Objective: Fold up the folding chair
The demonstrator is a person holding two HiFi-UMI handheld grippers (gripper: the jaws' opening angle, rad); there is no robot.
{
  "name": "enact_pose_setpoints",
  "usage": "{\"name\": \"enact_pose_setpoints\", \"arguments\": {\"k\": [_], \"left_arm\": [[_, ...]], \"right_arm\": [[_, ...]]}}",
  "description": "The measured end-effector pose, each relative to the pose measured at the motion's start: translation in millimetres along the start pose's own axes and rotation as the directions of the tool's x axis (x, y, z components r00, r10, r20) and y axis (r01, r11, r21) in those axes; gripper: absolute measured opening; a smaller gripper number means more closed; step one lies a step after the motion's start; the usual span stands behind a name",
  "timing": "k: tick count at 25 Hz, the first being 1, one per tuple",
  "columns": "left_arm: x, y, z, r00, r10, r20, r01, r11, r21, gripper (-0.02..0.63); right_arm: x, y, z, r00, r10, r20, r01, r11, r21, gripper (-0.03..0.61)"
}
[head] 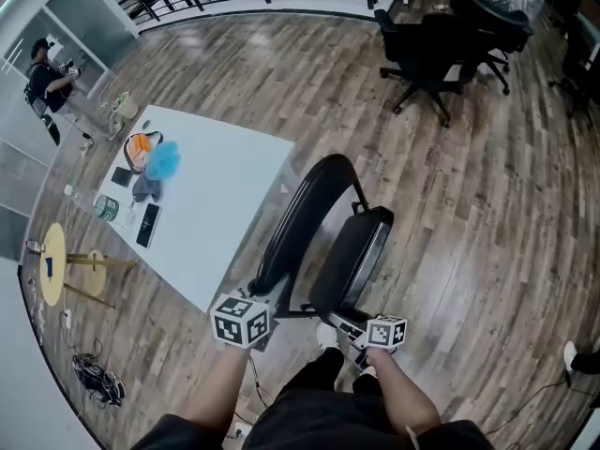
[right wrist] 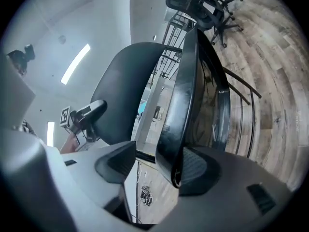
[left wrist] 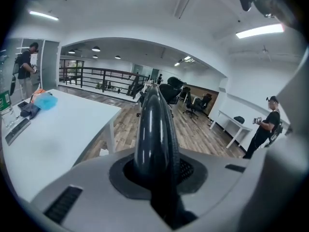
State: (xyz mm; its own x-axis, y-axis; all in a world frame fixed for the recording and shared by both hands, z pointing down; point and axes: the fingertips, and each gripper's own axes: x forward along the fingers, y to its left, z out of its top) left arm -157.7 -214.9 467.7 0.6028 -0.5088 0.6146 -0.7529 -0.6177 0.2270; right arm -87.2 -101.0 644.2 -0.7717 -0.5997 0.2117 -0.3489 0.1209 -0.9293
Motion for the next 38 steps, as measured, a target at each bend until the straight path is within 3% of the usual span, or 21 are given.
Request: {"name": "enact_pose_setpoints", "arguments": {"k": [7,16,20,27,34,38], "left_arm": [[-16,54,15,1.0,0.013,0.006,-0.013,0.999,0.03,0.072],[-27,121,26,1.0,0.016,0.012,-0.016,0.999,0.027,0.072],[-28,147,29,1.0,0.014,0.024,-0.015,0.999,0.029,0.072],[-31,173,30,1.0,0.021,0.023,-0.022,0.999,0.038,0.072],[-33,210,25,0.999,0.037,0.028,-0.037,0.999,-0.002,0.073],[-33,216,25,0.999,0.042,0.033,-0.043,0.999,0.022,0.074]], "right_arm": [[87,36,12,0.999,0.025,-0.029,-0.026,0.999,-0.03,0.202],[186,57,20,0.995,-0.018,-0.099,0.01,0.997,-0.083,0.194],[218,50,23,0.991,-0.076,-0.114,0.065,0.993,-0.096,0.089],[256,57,23,0.987,-0.083,-0.138,0.072,0.993,-0.089,0.083],[284,55,19,0.978,-0.099,-0.183,0.081,0.992,-0.101,0.083],[290,55,19,0.981,-0.101,-0.166,0.086,0.991,-0.098,0.083]]}}
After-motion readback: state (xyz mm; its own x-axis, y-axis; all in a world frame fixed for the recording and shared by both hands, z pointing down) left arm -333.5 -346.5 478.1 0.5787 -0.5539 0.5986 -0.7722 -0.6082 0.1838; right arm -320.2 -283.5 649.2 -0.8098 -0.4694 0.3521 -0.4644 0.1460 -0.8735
